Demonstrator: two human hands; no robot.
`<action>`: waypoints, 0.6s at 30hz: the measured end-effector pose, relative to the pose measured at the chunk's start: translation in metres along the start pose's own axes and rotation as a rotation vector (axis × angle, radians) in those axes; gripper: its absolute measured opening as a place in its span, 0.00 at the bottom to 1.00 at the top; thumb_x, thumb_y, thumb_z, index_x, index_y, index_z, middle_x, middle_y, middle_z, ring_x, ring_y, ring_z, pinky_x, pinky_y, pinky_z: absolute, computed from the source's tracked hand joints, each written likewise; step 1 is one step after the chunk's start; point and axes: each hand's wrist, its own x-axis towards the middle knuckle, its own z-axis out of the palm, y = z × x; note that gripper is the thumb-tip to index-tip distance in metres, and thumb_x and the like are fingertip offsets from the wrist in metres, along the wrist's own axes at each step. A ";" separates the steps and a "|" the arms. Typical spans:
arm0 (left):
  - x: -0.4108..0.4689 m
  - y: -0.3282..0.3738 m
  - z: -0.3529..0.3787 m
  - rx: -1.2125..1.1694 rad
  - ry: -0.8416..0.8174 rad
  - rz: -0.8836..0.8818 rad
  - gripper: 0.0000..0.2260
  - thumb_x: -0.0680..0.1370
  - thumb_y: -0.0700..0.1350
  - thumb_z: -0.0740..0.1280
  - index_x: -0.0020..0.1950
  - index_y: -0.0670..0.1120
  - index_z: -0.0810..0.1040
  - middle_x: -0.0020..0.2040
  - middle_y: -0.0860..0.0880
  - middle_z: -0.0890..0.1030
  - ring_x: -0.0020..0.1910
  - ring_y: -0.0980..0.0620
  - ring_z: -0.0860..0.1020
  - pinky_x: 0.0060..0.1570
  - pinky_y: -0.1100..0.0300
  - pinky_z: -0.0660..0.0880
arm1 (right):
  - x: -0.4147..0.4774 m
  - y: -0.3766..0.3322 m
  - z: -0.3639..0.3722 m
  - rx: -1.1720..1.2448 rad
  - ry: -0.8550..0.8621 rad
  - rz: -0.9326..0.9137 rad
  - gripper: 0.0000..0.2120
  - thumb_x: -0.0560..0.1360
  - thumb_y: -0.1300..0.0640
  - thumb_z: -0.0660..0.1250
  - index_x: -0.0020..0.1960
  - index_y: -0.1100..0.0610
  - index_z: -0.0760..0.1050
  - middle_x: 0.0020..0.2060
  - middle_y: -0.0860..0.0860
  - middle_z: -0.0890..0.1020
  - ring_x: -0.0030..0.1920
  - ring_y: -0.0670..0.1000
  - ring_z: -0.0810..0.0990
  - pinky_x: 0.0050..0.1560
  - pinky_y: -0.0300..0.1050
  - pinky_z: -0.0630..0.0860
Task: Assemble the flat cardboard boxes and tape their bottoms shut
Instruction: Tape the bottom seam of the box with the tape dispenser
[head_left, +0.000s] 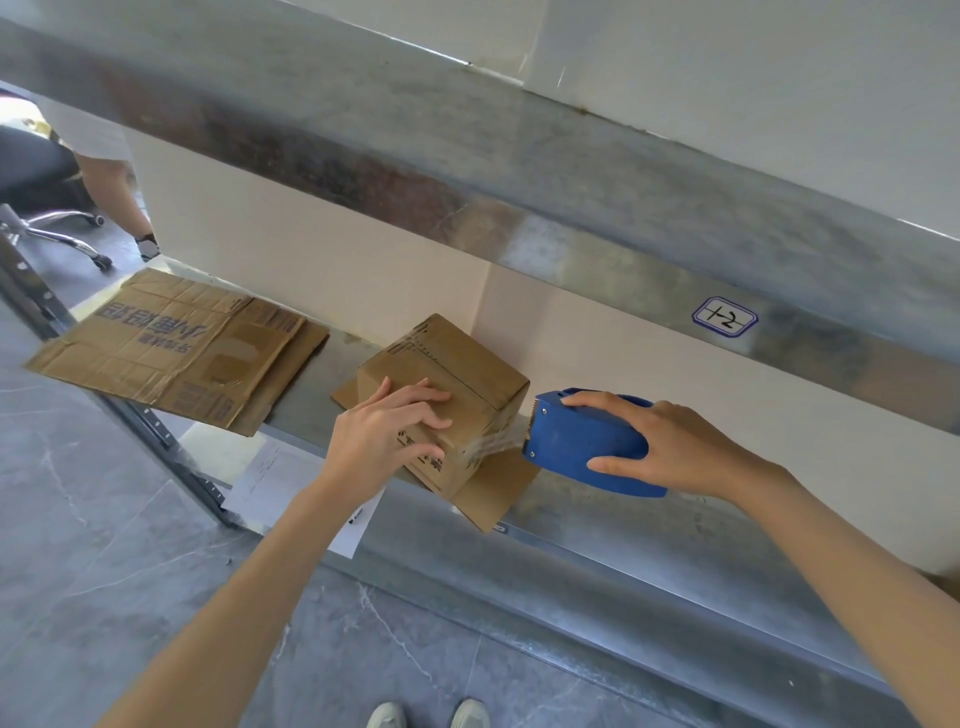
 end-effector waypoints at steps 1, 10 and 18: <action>0.001 0.000 -0.001 0.004 -0.013 -0.001 0.11 0.69 0.52 0.76 0.48 0.51 0.85 0.62 0.59 0.80 0.69 0.60 0.72 0.75 0.48 0.62 | 0.000 0.001 0.000 -0.008 0.003 0.002 0.31 0.75 0.39 0.67 0.70 0.24 0.53 0.41 0.19 0.70 0.37 0.33 0.75 0.32 0.33 0.63; -0.003 0.032 0.020 0.202 0.029 -0.112 0.24 0.65 0.60 0.78 0.53 0.51 0.74 0.65 0.58 0.77 0.73 0.52 0.67 0.76 0.40 0.52 | 0.002 0.006 0.003 -0.075 0.027 -0.034 0.32 0.75 0.36 0.63 0.71 0.25 0.47 0.47 0.45 0.82 0.37 0.45 0.76 0.37 0.36 0.70; 0.001 0.051 0.045 0.282 0.077 -0.178 0.30 0.66 0.48 0.79 0.68 0.51 0.78 0.63 0.45 0.76 0.70 0.39 0.68 0.64 0.25 0.61 | -0.001 0.000 -0.006 -0.148 0.059 -0.051 0.33 0.77 0.37 0.62 0.72 0.25 0.44 0.31 0.44 0.75 0.33 0.46 0.75 0.40 0.42 0.74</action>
